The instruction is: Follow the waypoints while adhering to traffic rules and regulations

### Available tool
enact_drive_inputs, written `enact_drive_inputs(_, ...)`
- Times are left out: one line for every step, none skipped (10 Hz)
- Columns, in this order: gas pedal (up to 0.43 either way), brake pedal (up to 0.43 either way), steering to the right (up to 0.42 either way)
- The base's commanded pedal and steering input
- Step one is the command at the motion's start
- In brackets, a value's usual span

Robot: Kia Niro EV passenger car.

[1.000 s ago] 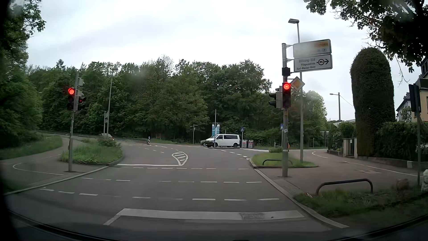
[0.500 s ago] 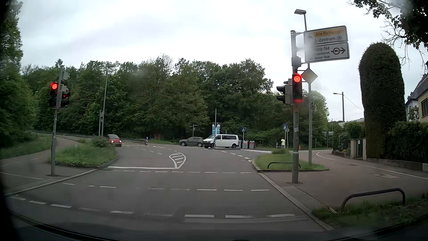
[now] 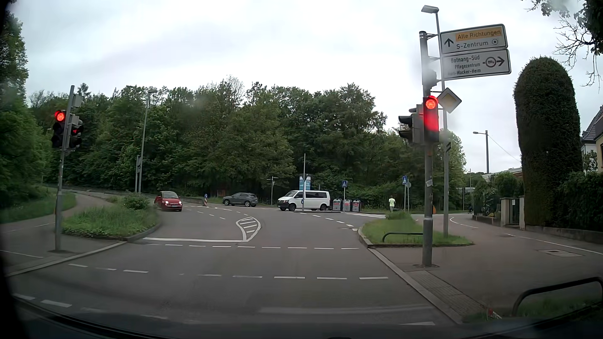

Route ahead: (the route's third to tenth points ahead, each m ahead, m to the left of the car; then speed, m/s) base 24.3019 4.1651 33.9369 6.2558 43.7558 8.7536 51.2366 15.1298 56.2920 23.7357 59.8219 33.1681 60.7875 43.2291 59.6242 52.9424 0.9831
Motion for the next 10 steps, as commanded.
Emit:
enact_drive_inputs(0.000,0.232,-0.009)
enact_drive_inputs(0.000,0.232,-0.008)
enact_drive_inputs(0.000,0.232,-0.009)
enact_drive_inputs(0.000,0.232,-0.008)
enact_drive_inputs(0.000,0.232,-0.008)
enact_drive_inputs(0.000,0.238,-0.008)
enact_drive_inputs(0.000,0.244,-0.007)
enact_drive_inputs(0.000,0.244,-0.007)
enact_drive_inputs(0.000,0.244,-0.007)
enact_drive_inputs(0.000,0.250,-0.007)
